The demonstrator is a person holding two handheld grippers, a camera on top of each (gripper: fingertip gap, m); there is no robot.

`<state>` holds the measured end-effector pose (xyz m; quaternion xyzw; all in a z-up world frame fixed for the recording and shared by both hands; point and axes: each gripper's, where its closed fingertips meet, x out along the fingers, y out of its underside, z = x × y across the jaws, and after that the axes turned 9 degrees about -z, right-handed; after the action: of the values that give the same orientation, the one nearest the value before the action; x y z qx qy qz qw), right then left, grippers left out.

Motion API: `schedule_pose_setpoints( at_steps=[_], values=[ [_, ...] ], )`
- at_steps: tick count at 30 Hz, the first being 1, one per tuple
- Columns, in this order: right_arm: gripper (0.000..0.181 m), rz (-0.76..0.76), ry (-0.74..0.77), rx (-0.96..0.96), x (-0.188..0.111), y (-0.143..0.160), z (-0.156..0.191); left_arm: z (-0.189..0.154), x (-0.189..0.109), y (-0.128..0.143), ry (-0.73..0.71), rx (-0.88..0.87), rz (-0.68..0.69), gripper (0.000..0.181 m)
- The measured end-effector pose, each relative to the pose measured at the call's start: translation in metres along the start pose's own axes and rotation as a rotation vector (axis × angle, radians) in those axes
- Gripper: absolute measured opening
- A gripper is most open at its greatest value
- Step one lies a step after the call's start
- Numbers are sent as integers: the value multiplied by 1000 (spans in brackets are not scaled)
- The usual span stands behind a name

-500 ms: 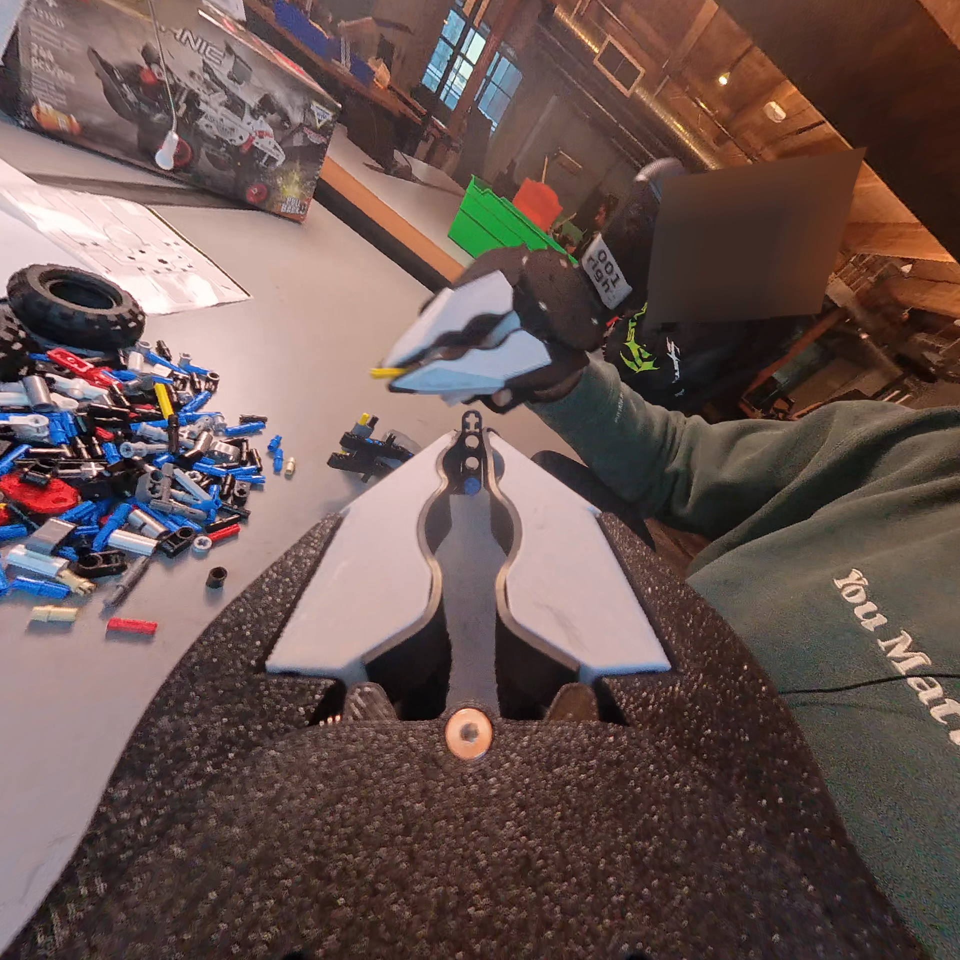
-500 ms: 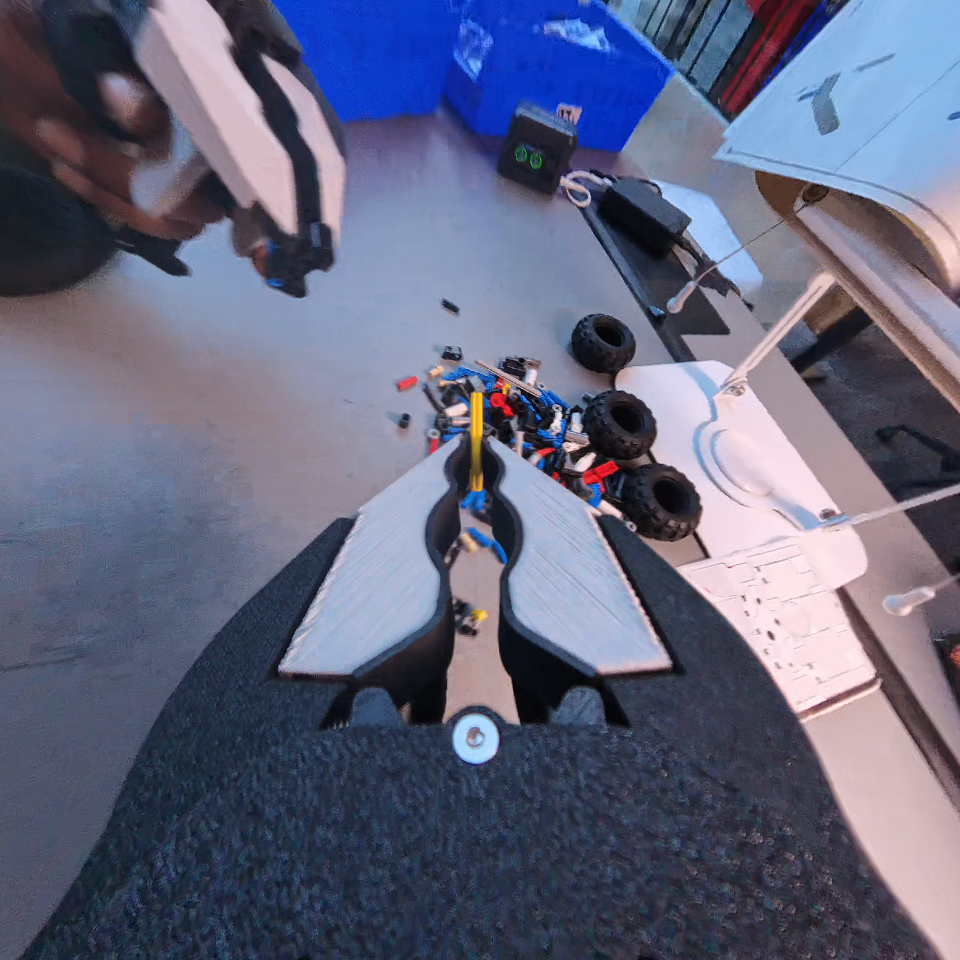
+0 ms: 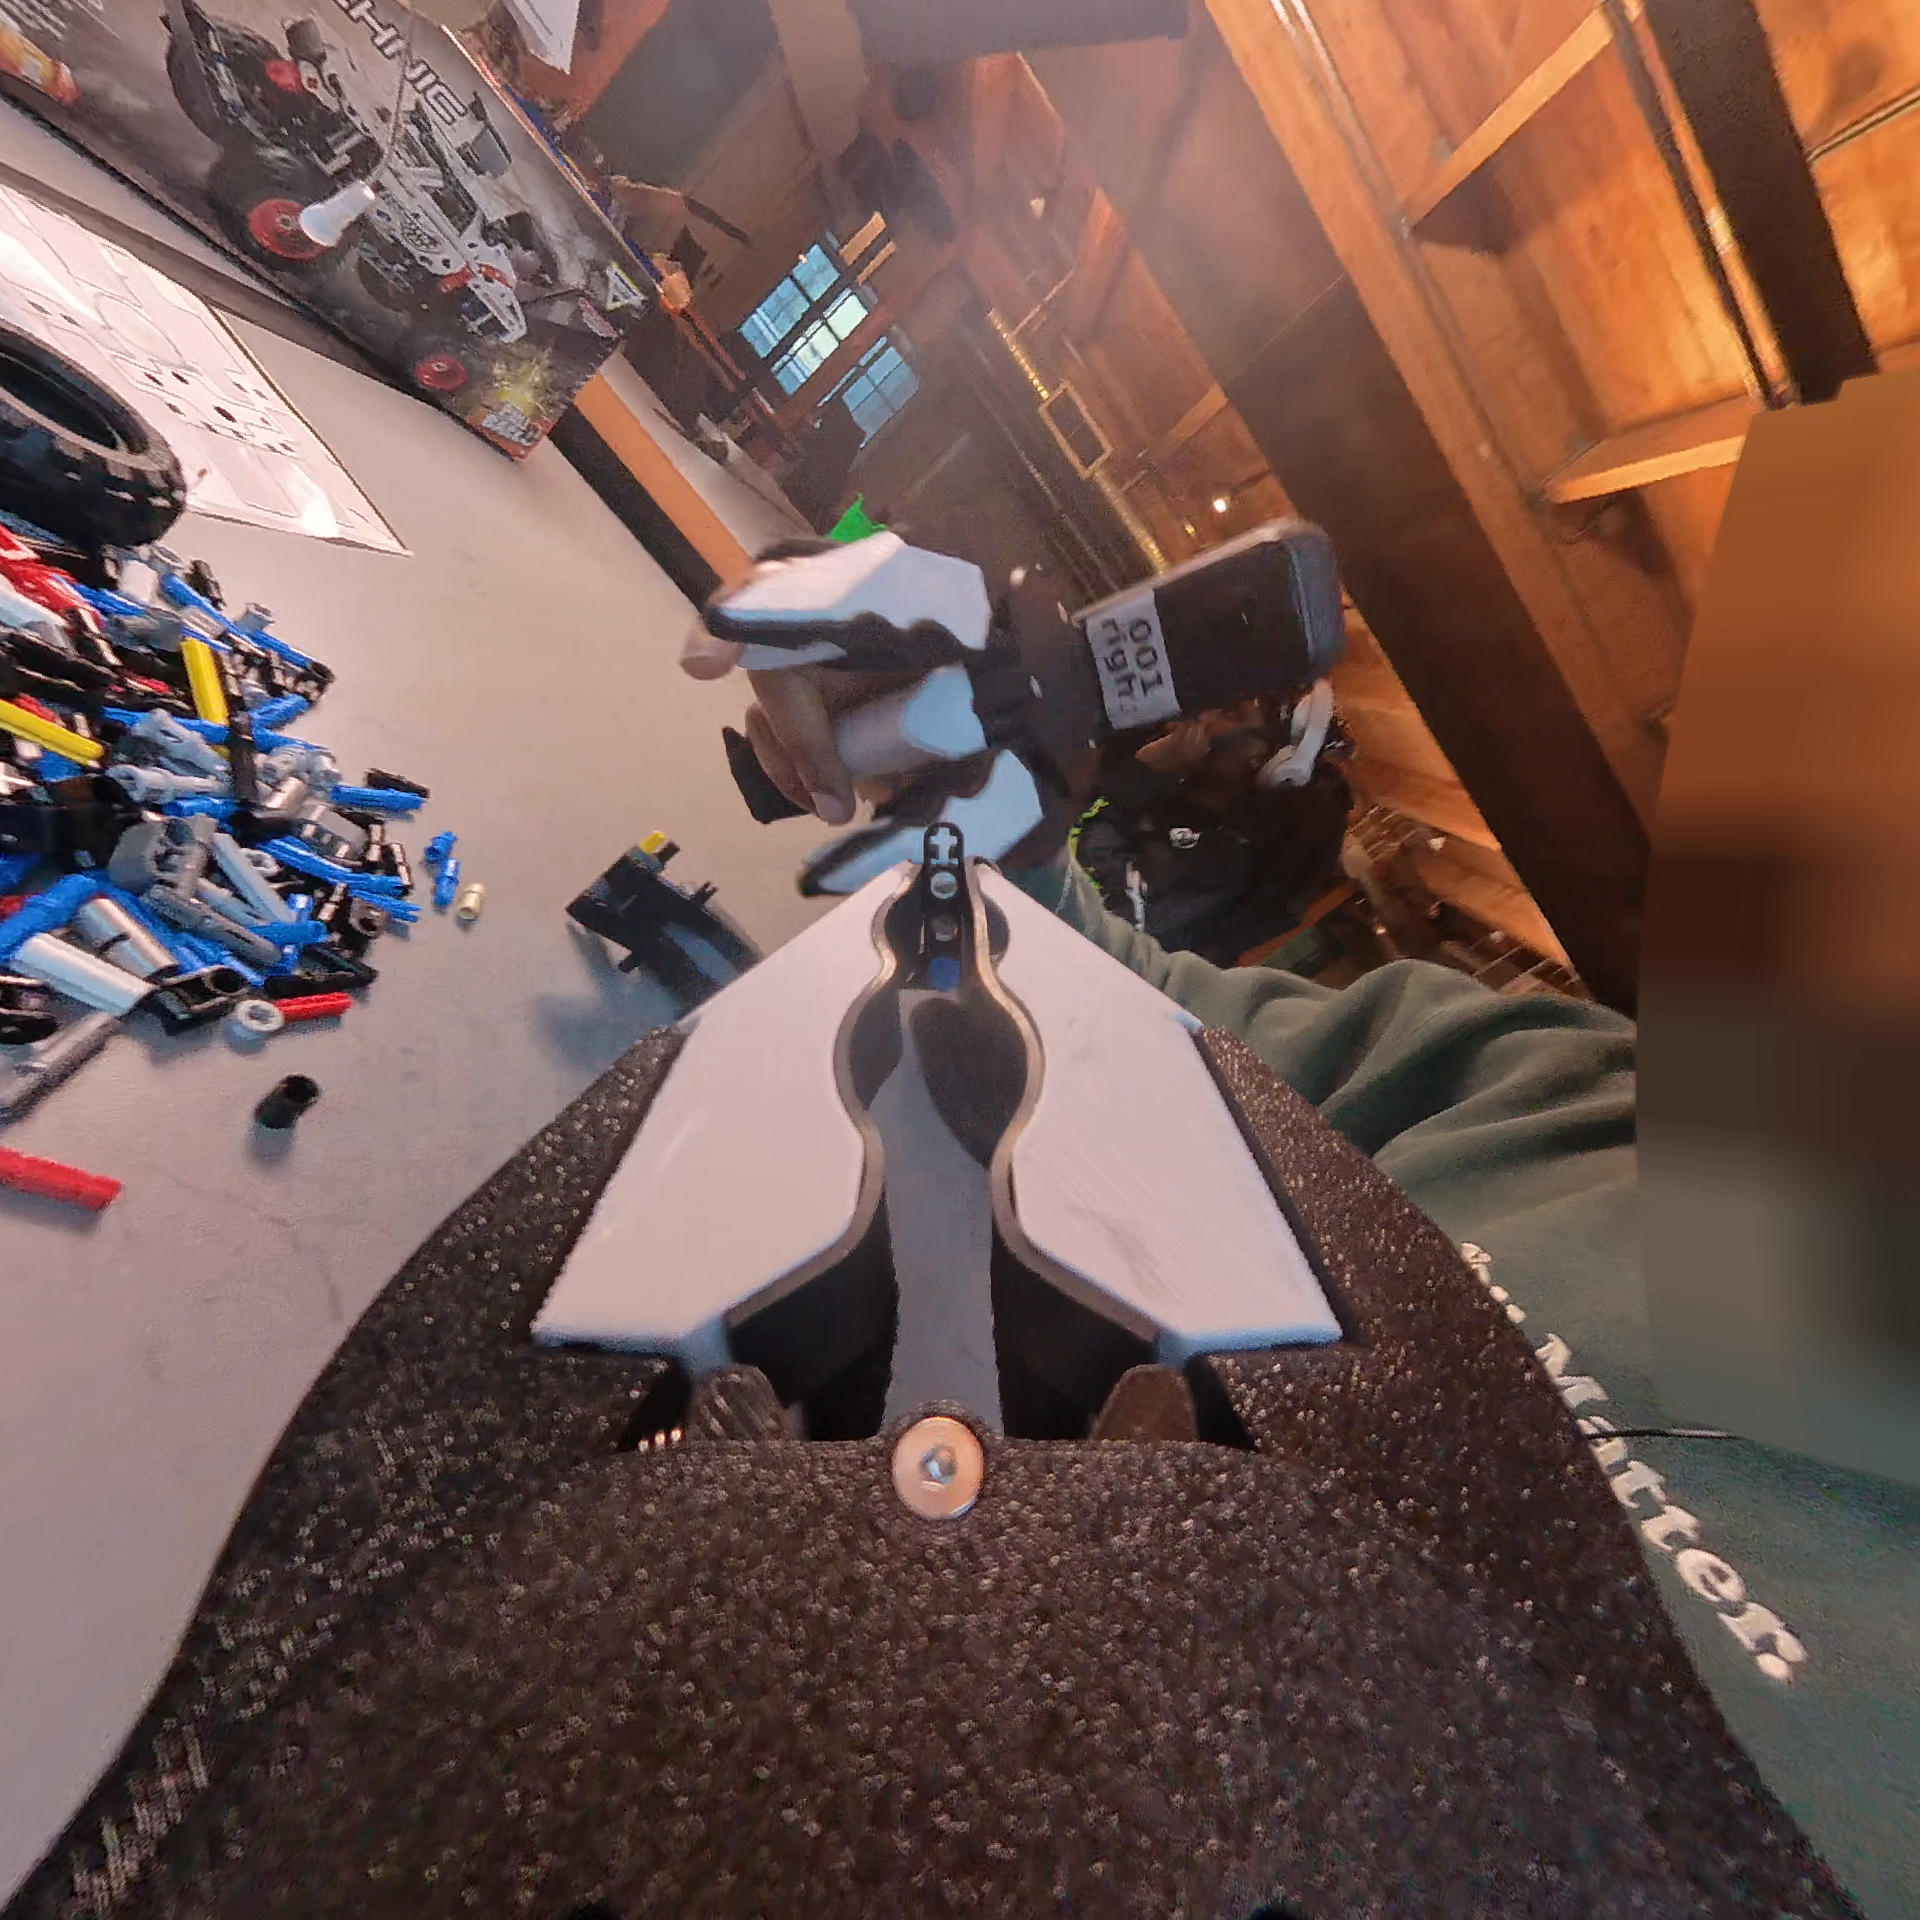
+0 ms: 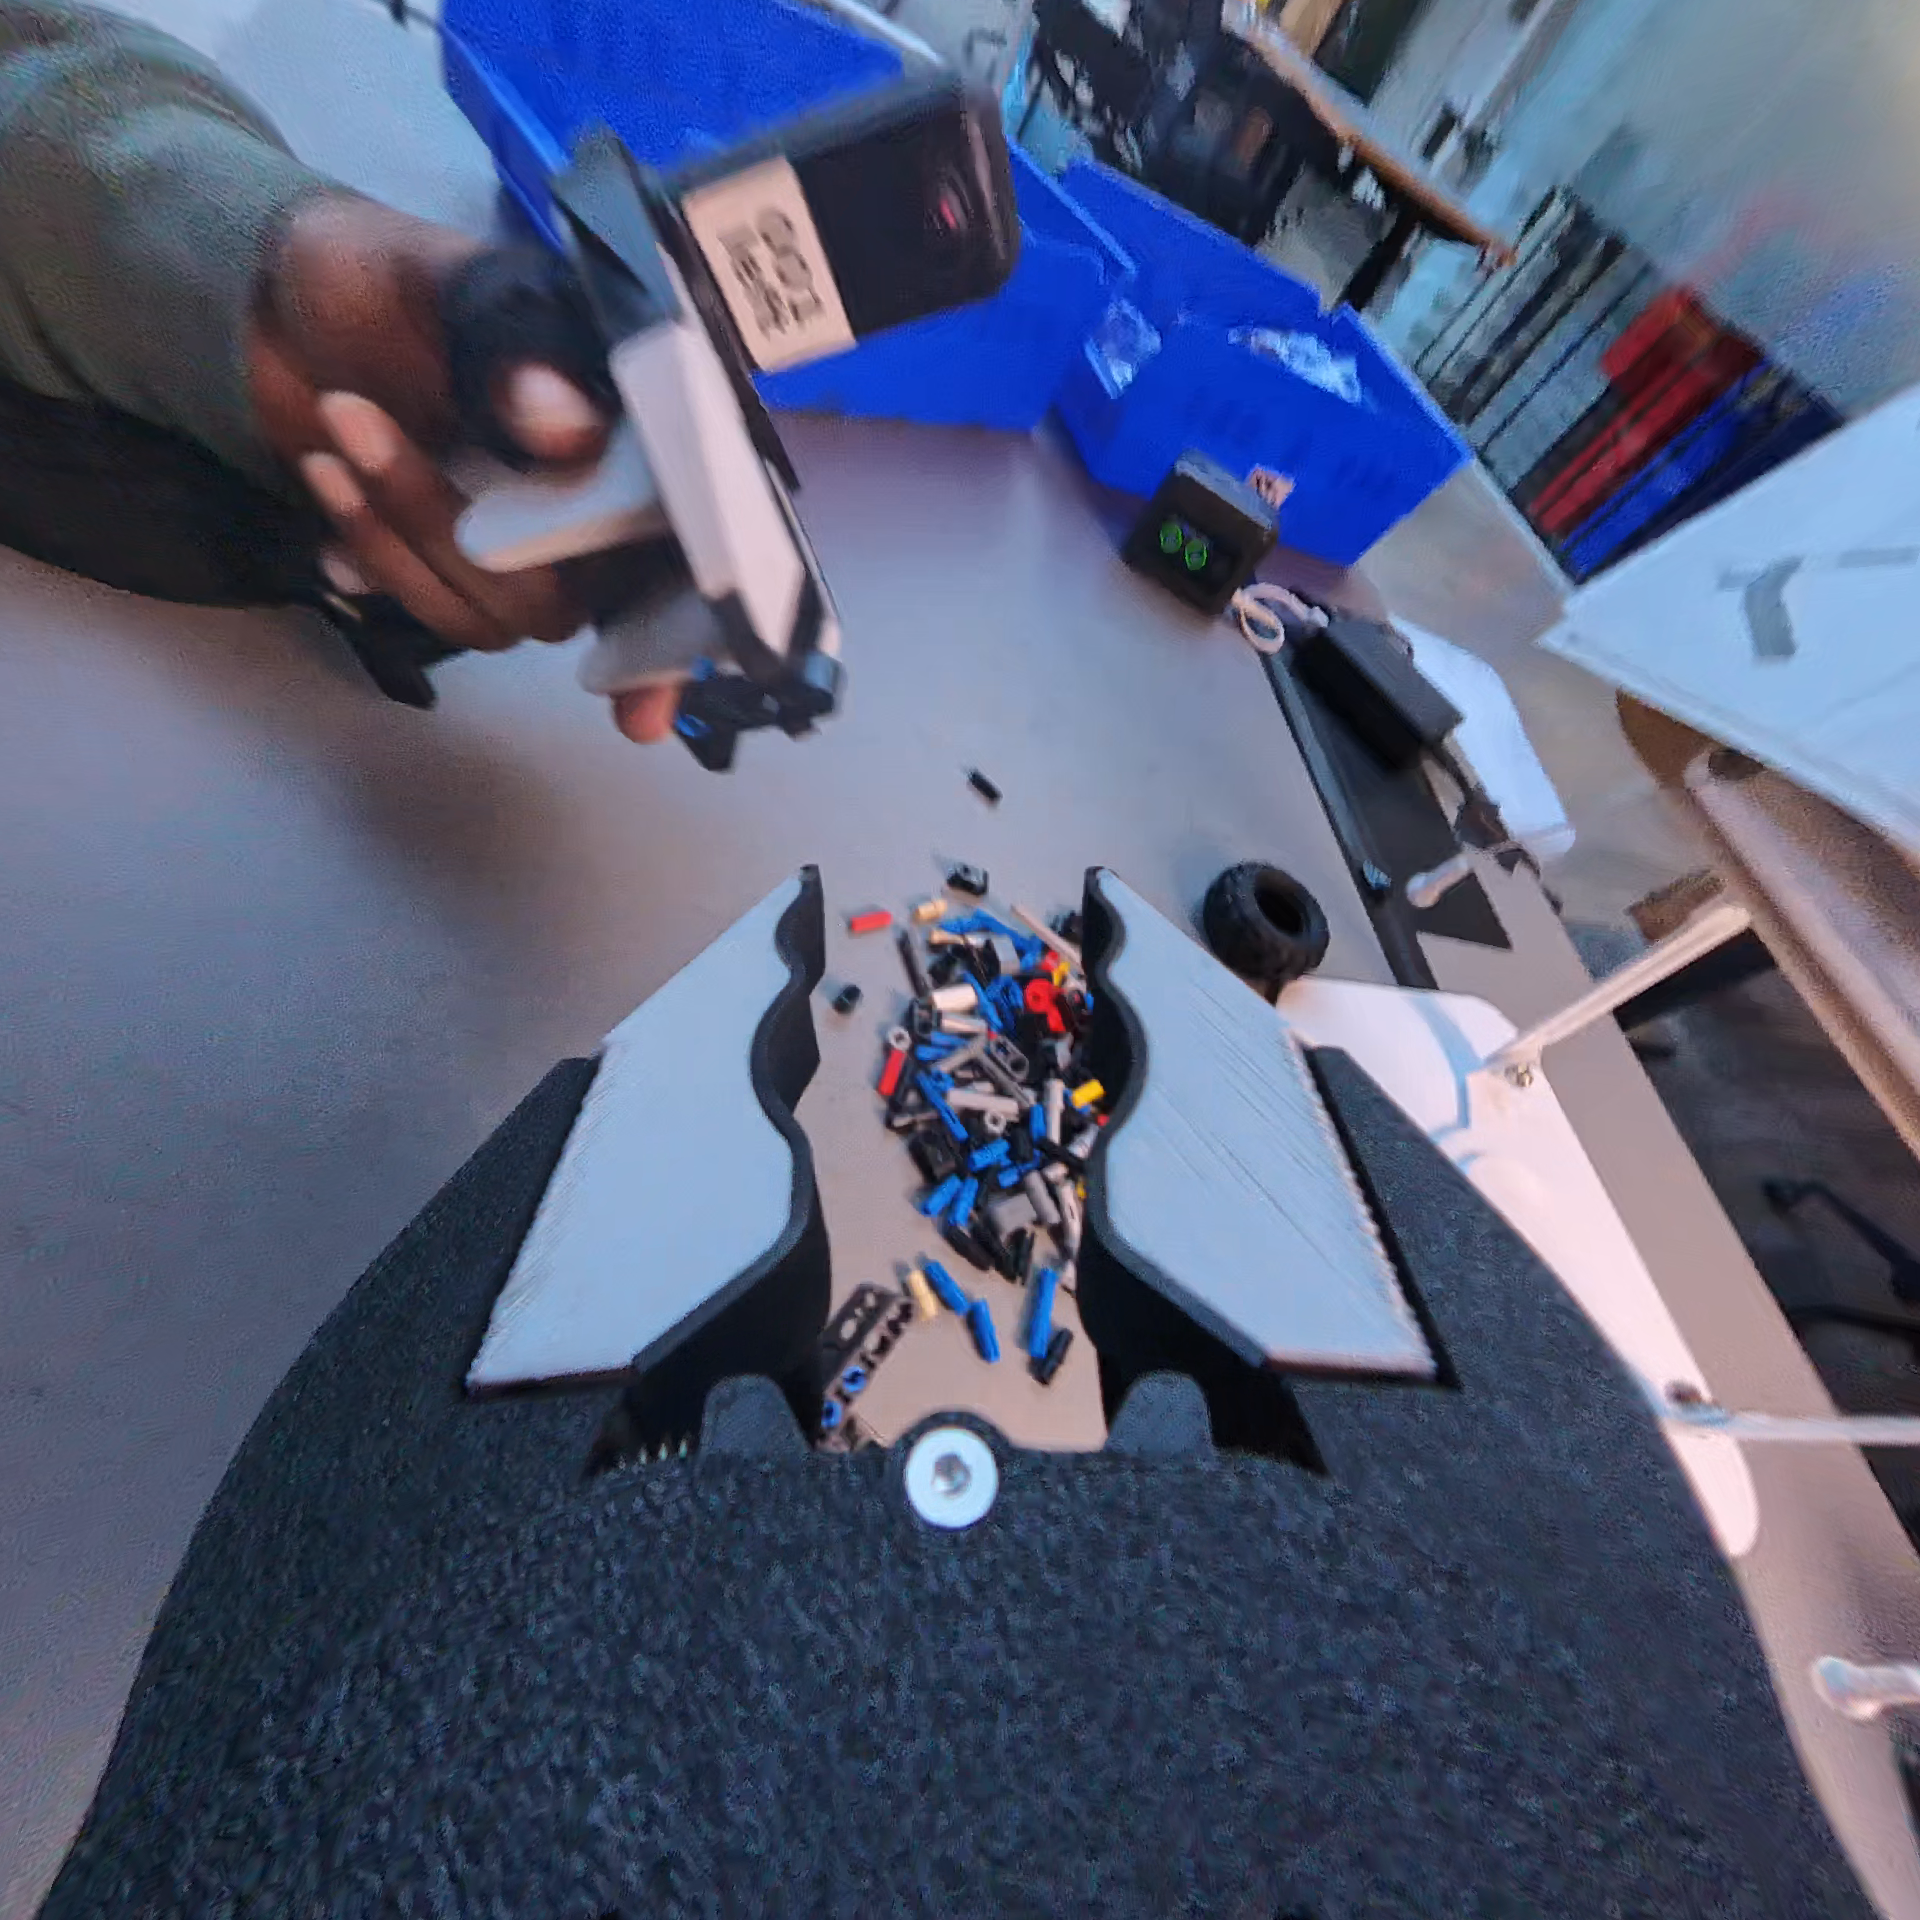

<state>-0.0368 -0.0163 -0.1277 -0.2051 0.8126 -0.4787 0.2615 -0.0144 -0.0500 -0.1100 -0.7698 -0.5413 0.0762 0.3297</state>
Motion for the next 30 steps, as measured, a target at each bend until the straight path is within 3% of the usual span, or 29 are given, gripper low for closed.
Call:
schedule_pose_setpoints(
  at_steps=[5, 11, 20, 26, 30],
  values=[
    [50, -104, 88, -173, -8, -41, 36, -11, 13, 13, 67, -120, 12, 7],
    [34, -90, 132, -284, -10, -40, 43, -20, 19, 19, 85, -129, 25, 6],
    [33, -91, 134, -303, -11, -38, 45, -21, 19, 20, 102, -182, 20, 7],
    [33, -126, 117, -232, -21, -43, 40, -19, 14, 17, 64, -37, 58, 21],
    [33, -148, 114, -213, -28, -47, 38, -29, 15, 25, 88, 41, 123, 15]
  ],
)
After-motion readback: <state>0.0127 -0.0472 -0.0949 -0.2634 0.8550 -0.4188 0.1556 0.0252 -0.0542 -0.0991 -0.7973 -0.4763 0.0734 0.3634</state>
